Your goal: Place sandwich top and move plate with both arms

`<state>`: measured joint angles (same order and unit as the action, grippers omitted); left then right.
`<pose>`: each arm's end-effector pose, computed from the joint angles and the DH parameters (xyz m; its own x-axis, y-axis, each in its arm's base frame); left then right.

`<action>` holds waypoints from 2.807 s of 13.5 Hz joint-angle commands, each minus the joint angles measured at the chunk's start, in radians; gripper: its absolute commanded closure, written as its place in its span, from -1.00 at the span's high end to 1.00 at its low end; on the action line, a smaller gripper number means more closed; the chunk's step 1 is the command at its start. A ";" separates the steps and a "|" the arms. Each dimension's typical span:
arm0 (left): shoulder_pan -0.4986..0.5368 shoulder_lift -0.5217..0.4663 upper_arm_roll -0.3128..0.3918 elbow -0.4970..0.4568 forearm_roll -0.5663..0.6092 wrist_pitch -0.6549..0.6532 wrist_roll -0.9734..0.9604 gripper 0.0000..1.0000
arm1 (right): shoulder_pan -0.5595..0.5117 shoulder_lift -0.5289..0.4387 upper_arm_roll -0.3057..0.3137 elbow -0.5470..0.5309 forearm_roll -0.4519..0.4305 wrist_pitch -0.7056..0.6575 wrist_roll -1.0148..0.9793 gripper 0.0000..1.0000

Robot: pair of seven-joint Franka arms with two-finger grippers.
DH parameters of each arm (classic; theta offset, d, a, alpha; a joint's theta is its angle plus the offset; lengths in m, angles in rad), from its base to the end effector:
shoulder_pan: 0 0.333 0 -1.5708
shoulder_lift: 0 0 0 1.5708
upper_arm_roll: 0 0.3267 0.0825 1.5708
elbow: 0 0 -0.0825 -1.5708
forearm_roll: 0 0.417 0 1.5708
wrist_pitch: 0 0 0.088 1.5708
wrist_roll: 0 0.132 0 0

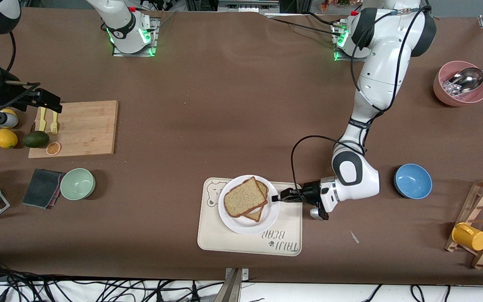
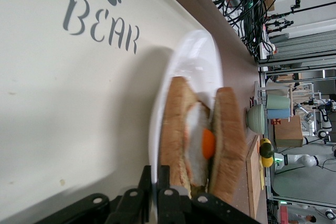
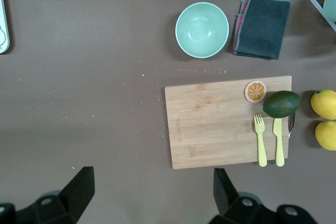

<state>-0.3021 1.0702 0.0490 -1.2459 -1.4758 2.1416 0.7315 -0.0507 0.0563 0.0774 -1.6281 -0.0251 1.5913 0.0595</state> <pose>0.7464 -0.2685 0.0901 0.9923 0.0621 0.1069 -0.0656 -0.4682 0.8812 0.5996 0.0117 0.5498 0.9953 -0.0321 -0.0914 -0.0298 -0.9992 0.0261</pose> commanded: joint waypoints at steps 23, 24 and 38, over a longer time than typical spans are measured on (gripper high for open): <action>0.201 -1.011 -0.078 -0.733 1.087 -0.213 -0.536 1.00 | -0.006 -0.009 0.001 -0.007 0.002 -0.002 -0.010 1.00; 0.215 -1.053 -0.080 -0.730 1.189 -0.274 -0.550 1.00 | -0.006 -0.009 0.001 -0.007 0.002 -0.002 -0.010 1.00; 0.253 -1.164 -0.015 -0.560 1.569 -0.626 -0.704 1.00 | -0.006 -0.010 0.001 -0.009 0.002 -0.002 -0.010 1.00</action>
<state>-0.0482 -0.1191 0.0402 -1.8365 0.0797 1.5429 0.0422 -0.0510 0.0574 0.0771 -1.6288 -0.0251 1.5913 0.0595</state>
